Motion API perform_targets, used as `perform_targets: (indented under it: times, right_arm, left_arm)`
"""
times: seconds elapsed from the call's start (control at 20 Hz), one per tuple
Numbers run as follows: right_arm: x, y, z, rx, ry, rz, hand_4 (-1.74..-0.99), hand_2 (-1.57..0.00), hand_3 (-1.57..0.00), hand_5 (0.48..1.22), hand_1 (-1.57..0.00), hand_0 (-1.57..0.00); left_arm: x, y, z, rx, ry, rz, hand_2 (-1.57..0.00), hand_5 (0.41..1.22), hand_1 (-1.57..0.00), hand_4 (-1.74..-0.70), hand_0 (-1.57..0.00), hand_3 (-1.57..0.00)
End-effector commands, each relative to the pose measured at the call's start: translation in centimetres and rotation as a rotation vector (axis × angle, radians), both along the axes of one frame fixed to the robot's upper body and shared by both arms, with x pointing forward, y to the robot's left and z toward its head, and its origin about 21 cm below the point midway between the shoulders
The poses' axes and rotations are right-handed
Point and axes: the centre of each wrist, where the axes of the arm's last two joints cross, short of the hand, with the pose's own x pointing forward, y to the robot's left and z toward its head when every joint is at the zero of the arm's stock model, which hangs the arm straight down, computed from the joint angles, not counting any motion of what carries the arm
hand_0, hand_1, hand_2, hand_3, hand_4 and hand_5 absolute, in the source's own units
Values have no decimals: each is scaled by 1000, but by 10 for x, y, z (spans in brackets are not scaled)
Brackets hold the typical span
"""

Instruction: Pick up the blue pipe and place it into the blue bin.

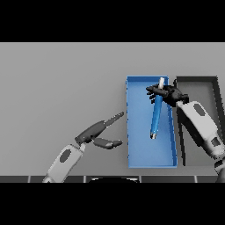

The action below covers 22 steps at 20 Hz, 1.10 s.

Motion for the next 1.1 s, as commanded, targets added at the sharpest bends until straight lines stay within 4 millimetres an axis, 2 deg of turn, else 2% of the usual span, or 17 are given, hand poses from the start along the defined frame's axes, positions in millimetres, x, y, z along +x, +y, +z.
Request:
perform_targets:
  times: [0.0, 0.2, 0.4, 0.45, 0.5, 0.6, 0.75, 0.85, 1.05]
  right_arm:
    - [-1, 0, -1, -26, 12, 30, -1264, -380, -251, 1108, -396, -411]
    - [-4, 10, 4, -168, -43, 147, -1160, -155, -102, 945, -162, -168]
    - [-5, 9, -1, -224, -66, 196, -1131, -63, -41, 829, -66, -68]
    - [-6, 10, -3, -222, -67, 200, -1131, -54, -33, 809, -91, -194]
    - [-4, 11, 1, -217, -73, 196, -1144, -82, -26, 792, -184, -377]
    - [-7, 10, -4, -212, -77, 204, -1153, -52, -16, 777, -117, -241]
    - [-6, 13, -5, -173, -67, 201, -1154, -26, -8, 809, -60, -123]
    - [-7, 7, -2, -182, -86, 194, -1152, -24, -5, 804, -100, -212]
    - [-5, 10, 1, -184, -78, 210, -1152, -24, -5, 798, -100, -212]
  left_arm:
    - [-2, -3, -1, -3, 2, -7, 1, 496, 1, -881, 1, 1]
    - [2, -2, 0, 7, 4, 2, 1, 490, 1, -878, 1, 1]
    - [2, -3, 2, 2, 0, 3, 1, 480, 1, -878, 1, 1]
    - [0, -5, 0, 5, 2, 0, 1, 478, 1, -878, 1, 1]
    - [2, -4, 2, 7, 2, 4, 1, 476, 1, -881, 1, 1]
    - [1, -5, -2, 14, 12, 7, 1, 474, 1, -882, 1, 1]
    - [-1, -3, -1, 1, -1, 4, 1, 476, 1, -885, 1, 1]
    - [-1, 0, -2, 0, 2, 2, 1, 478, 1, -885, 1, 1]
    - [-4, -5, -8, 13, 13, 10, 1, 480, 1, -885, 1, 1]
